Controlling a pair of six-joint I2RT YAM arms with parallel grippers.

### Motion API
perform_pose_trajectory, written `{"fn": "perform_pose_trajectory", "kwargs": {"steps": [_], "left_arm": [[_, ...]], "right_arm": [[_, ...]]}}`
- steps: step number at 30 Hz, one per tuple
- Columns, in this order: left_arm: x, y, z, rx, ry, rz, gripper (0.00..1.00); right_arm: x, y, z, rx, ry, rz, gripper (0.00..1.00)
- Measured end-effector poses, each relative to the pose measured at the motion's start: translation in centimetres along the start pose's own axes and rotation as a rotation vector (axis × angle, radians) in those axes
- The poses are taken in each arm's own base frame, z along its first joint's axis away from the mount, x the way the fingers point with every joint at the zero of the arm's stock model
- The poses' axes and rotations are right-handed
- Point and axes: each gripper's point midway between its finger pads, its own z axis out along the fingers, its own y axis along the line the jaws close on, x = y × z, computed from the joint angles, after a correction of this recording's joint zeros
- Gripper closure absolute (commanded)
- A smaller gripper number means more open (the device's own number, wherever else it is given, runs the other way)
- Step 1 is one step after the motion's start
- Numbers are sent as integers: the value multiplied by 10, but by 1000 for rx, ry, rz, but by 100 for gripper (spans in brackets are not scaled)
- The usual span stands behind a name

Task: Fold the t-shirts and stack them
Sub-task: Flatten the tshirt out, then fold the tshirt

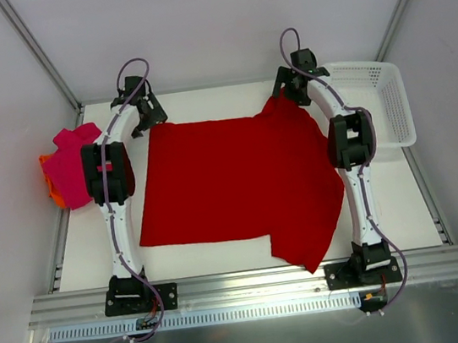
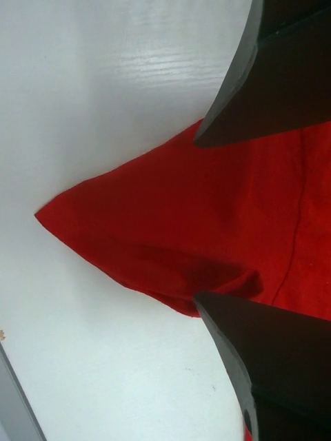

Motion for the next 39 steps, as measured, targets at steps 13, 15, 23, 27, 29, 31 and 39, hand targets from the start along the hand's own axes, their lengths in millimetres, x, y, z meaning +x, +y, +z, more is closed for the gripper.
{"fn": "perform_pose_trajectory", "kwargs": {"steps": [13, 15, 23, 27, 29, 31, 39], "left_arm": [[7, 8, 17, 38, 56, -36, 16], [10, 10, 20, 42, 69, -41, 16], [5, 4, 22, 76, 71, -51, 17], [5, 3, 23, 79, 72, -51, 19], [5, 3, 22, 80, 73, -52, 22], [5, 3, 23, 80, 73, -54, 32], [3, 5, 26, 88, 76, -63, 37]], "right_arm": [[-8, 3, 10, -37, -33, 14, 13], [-8, 3, 11, -38, -34, 14, 14], [-9, 3, 18, -46, -49, 11, 40], [-6, 3, 23, -48, -46, 15, 59], [-5, 3, 25, -51, -45, 15, 64], [-4, 3, 27, -53, -42, 16, 73], [-4, 5, 27, -61, -46, 17, 57]]}}
